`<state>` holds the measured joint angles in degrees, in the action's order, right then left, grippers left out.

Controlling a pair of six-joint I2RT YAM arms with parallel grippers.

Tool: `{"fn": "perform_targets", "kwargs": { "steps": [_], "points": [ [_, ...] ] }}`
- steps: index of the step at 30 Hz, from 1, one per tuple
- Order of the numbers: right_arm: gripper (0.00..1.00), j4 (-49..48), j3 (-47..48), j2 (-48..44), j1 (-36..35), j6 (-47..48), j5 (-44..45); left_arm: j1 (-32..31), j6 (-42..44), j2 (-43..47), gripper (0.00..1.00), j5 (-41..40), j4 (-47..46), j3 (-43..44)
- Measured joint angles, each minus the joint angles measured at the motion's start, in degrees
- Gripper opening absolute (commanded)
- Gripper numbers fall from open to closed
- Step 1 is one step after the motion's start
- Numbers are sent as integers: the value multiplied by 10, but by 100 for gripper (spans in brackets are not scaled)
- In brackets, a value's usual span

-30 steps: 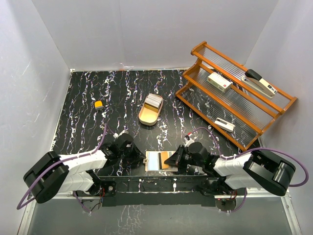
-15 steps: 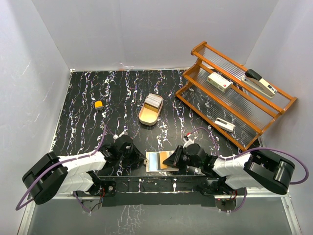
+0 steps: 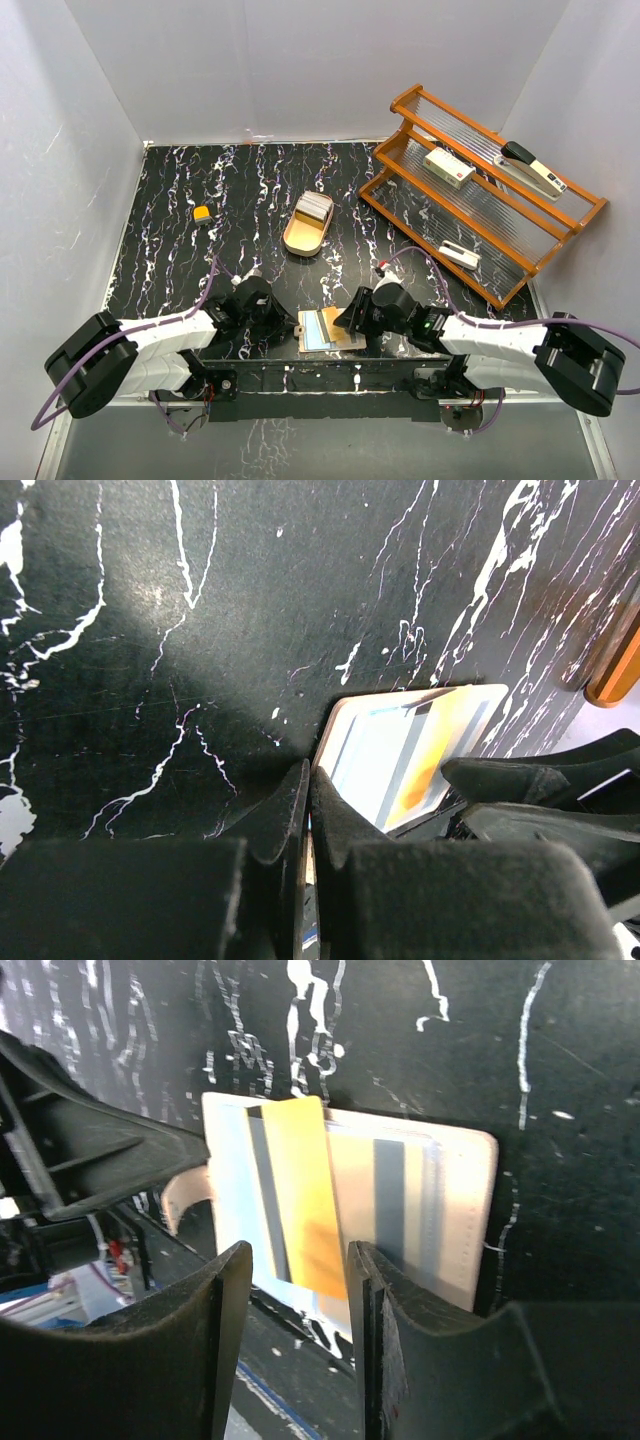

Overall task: Put the credit cards into the card holder
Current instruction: Insert the credit card into the card holder.

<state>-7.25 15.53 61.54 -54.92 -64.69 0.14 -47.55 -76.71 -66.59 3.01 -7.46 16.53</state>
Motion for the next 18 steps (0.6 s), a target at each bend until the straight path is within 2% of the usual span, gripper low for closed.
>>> {"fn": "perform_targets", "kwargs": {
  "steps": [9,18],
  "points": [
    [38,35,71,83,0,61,-2,-1,0,11,0,0,-5,-10],
    [37,12,83,120,0,114,-63,-2,0,13,0,0,-7,-12]
  ]
}}
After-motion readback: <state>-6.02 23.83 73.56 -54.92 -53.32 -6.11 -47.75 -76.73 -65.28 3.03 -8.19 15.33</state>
